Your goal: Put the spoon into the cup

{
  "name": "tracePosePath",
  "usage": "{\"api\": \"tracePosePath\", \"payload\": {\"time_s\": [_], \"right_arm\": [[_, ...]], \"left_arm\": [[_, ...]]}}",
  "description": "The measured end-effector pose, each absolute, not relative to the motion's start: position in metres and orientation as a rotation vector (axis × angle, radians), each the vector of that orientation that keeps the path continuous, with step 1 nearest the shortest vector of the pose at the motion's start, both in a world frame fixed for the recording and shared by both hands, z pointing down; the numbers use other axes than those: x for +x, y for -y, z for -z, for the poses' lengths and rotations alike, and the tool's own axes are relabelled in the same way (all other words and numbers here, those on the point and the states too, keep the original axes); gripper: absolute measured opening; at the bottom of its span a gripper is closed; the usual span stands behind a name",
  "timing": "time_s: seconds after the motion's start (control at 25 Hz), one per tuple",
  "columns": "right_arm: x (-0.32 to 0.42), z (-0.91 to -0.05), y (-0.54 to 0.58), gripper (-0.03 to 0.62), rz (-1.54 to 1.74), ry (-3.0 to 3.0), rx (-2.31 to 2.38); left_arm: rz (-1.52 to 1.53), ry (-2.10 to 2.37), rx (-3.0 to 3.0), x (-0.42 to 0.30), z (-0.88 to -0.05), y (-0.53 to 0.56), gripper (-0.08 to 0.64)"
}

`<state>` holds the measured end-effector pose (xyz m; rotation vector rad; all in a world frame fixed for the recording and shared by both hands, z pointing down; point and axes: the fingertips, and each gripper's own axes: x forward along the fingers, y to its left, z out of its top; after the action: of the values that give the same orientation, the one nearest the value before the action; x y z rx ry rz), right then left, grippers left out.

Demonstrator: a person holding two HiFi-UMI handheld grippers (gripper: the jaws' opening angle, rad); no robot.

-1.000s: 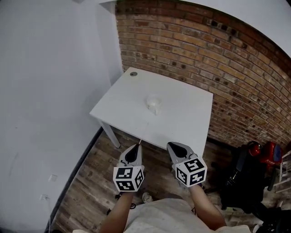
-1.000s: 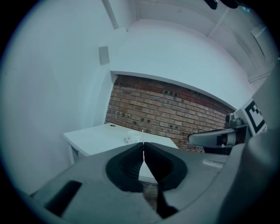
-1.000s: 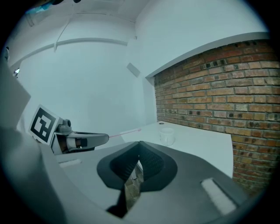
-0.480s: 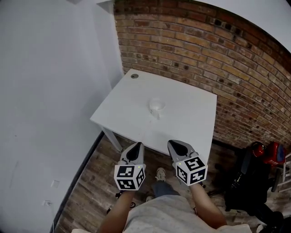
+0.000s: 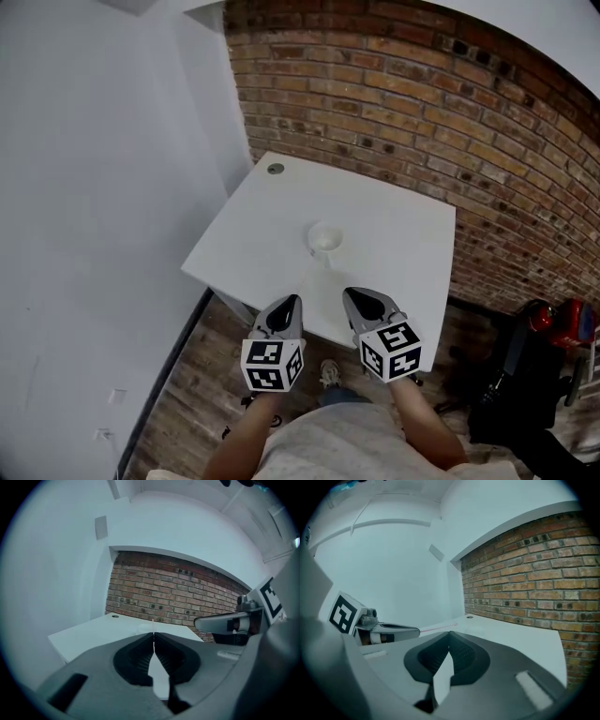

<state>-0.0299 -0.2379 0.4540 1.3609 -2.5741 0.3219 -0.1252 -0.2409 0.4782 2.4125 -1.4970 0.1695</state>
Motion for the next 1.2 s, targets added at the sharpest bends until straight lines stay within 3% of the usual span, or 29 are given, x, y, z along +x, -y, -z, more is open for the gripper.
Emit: {"api": "tracePosePath", "payload": {"time_s": [1.2], "right_arm": [[-0.008,-0.463,0.376,0.009,-0.408,2.579,1.387]], "left_arm": [[-0.633,1.346,2.351,-0.093,-0.525,0.385,0.002]]}}
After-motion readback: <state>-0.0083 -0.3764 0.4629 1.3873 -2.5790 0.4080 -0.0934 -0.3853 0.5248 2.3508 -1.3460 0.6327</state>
